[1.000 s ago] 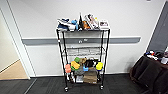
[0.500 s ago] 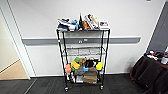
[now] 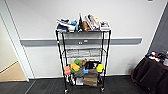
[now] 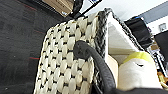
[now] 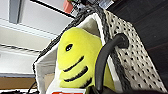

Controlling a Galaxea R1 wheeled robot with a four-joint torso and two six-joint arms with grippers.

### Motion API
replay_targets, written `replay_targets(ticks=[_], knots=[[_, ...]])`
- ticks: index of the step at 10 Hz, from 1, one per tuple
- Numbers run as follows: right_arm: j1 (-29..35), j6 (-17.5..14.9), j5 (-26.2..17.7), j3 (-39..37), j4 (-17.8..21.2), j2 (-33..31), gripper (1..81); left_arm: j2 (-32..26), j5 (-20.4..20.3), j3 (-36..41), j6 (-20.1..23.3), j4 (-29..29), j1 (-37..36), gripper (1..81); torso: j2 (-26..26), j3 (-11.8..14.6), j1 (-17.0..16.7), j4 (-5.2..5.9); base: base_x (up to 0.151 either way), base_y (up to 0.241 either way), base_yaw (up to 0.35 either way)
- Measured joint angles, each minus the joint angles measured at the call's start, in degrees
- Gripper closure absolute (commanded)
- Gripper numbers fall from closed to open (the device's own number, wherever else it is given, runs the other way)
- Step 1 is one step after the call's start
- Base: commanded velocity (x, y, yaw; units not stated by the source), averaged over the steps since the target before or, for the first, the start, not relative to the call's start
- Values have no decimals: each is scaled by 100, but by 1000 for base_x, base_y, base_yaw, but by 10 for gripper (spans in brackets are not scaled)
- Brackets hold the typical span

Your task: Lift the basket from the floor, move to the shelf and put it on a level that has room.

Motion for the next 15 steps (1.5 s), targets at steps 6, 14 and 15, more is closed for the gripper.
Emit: replay_targets(ticks=[6,14,15], knots=[[-11,0,22,0,-2,0,811,13,40,0,-5,0,4,811,2,0,2,0,111,0,0],[-110,-2,99,128,-5,-80,811,55,22,0,12,2,6,811,2,0,2,0,99,0,0],[-184,-2,127,138,-5,-80,811,55,20,0,17,2,44,811,2,0,2,0,78,0,0]])
